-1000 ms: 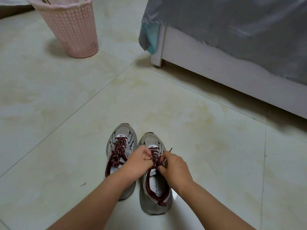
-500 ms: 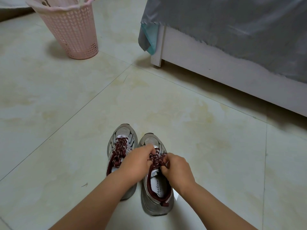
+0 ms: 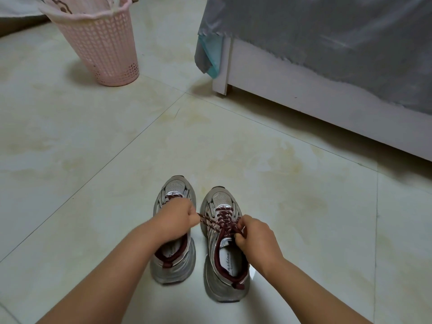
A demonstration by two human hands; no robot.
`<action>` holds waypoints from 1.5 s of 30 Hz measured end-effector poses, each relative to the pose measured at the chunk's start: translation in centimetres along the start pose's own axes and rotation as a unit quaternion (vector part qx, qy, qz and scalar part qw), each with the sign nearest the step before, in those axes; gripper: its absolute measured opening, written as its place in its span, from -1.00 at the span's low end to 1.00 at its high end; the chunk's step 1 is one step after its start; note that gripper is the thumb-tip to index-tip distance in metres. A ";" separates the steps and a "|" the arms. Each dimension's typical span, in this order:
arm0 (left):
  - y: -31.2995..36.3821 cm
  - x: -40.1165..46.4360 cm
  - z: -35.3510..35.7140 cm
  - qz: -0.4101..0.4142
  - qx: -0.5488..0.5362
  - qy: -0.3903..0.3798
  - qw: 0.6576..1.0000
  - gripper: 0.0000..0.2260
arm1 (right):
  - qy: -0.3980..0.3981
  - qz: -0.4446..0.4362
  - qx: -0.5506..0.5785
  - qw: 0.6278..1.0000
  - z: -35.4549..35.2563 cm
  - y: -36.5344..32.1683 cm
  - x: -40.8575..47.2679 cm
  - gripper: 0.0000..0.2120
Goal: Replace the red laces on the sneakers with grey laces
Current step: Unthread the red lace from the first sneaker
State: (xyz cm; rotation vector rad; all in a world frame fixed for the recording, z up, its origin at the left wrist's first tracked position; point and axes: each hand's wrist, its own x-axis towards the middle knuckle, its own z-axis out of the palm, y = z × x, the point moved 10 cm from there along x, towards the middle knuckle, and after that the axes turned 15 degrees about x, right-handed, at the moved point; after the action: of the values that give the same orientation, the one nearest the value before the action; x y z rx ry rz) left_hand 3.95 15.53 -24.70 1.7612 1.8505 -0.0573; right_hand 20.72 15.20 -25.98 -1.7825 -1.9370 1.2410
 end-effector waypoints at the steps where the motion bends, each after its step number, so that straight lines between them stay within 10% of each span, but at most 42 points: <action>1: -0.1 0.0 -0.5 0.003 -0.017 0.010 1.000 -0.84 | 0.000 0.000 -0.002 1.000 0.0 0.0 0.0 -0.94; 7: 0.3 -1.2 3.8 -0.085 -0.366 0.013 0.927 -0.84 | 0.003 -0.008 -0.008 1.000 0.2 -0.4 0.0 -0.90; 15: 0.7 -1.2 5.0 -0.128 -0.364 0.054 0.921 -0.86 | -0.004 -0.006 0.006 1.000 0.4 -0.4 0.0 -0.87; 20: -1.8 -0.8 0.9 -0.170 -0.472 0.158 0.851 -0.81 | -0.013 -0.006 0.011 1.000 0.5 -0.1 -0.1 -0.77; 26: 1.2 -1.0 5.3 -0.096 -0.350 0.011 0.932 -0.86 | -0.007 -0.010 0.012 1.000 0.5 -0.4 0.0 -0.86; 31: 1.3 -0.7 4.4 -0.081 -0.257 0.045 0.962 -0.81 | -0.012 -0.007 0.022 1.000 0.4 -0.3 -0.1 -0.80; 38: -2.2 -0.3 1.8 -0.150 -0.437 0.094 0.882 -0.85 | -0.016 -0.004 0.043 0.999 0.5 0.0 0.1 -0.83; 45: 1.1 -0.9 6.5 -0.113 -0.279 -0.020 0.953 -0.61 | 0.014 0.088 0.224 0.970 -0.3 2.0 0.3 -0.73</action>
State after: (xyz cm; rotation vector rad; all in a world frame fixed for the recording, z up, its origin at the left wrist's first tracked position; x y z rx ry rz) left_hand 7.37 12.17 -29.29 1.1506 1.8014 0.3126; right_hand 22.22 15.42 -27.30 -1.7383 -1.3582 1.5514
